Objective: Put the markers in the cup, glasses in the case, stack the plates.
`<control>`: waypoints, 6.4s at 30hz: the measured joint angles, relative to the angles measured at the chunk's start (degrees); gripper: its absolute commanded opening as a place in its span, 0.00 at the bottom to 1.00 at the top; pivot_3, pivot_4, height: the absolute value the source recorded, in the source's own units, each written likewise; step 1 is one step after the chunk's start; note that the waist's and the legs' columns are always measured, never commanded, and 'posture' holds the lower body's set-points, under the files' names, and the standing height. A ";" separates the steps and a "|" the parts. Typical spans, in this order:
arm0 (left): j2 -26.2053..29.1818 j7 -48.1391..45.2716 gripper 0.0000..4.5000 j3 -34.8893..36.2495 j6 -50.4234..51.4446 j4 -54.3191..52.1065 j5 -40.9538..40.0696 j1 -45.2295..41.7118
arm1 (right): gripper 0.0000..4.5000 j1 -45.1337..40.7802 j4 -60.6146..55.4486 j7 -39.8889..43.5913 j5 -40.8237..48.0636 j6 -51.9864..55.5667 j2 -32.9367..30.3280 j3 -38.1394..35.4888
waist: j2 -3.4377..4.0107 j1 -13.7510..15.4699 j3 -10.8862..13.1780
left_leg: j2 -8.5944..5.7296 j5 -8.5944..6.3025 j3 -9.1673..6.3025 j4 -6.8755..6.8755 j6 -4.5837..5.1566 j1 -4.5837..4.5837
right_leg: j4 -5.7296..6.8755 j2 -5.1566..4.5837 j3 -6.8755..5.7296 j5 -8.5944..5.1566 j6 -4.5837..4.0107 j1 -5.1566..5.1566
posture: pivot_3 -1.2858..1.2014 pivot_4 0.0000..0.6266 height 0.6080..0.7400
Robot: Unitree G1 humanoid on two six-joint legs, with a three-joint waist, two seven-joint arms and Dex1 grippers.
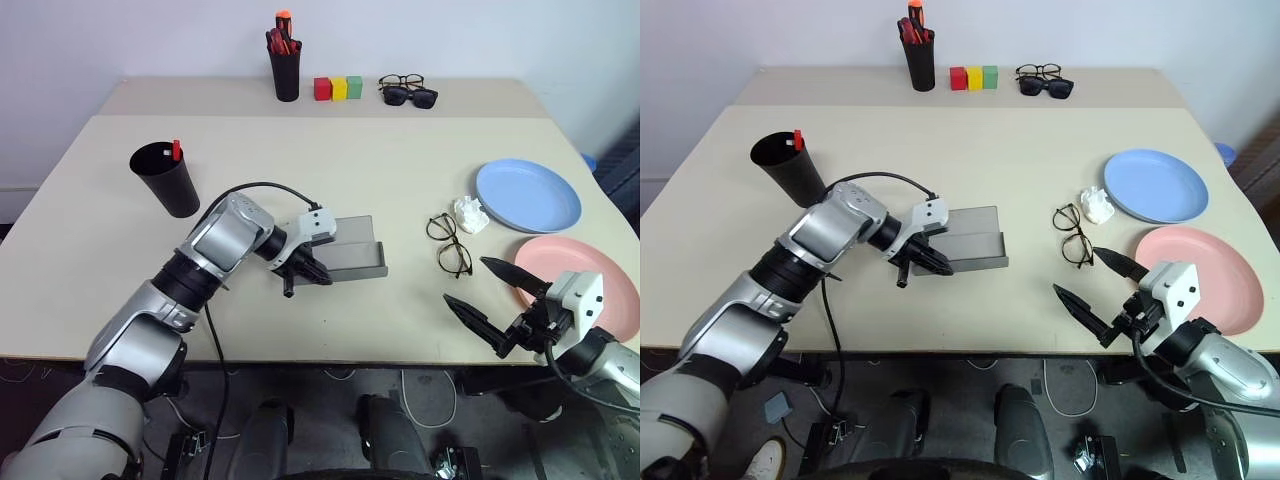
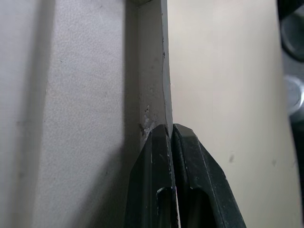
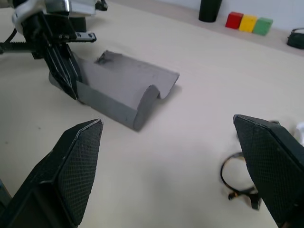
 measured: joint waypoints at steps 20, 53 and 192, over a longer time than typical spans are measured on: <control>-2.92 3.48 0.00 -3.82 -0.27 -0.19 -0.01 -0.11 | 1.00 -4.78 1.99 -1.75 -2.36 4.23 -2.75 1.21 | 0.01 0.17 0.00 | -0.02 0.00 0.00 0.04 0.00 0.00 | 0.00 -0.01 0.01 0.02 -0.02 0.02 | 0.52 0.24 1.00; 1.58 12.12 0.65 18.96 -14.66 -20.02 -7.80 14.98 | 1.00 -37.94 37.12 7.90 -4.97 18.82 -12.83 13.49 | 0.20 -0.42 -0.01 | 0.02 0.01 0.03 -0.11 -0.01 0.10 | 0.07 0.02 0.02 0.28 -0.01 -0.06 | 0.52 0.24 1.00; -13.01 4.70 0.01 16.91 -47.40 60.29 9.81 -18.49 | 0.83 4.22 -2.92 2.94 -10.55 1.39 -0.86 -6.32 | 0.00 0.03 0.20 | -0.06 0.00 0.05 -0.03 -0.01 -0.06 | -0.11 -0.04 -0.03 0.10 0.39 -0.01 | 0.52 0.24 1.00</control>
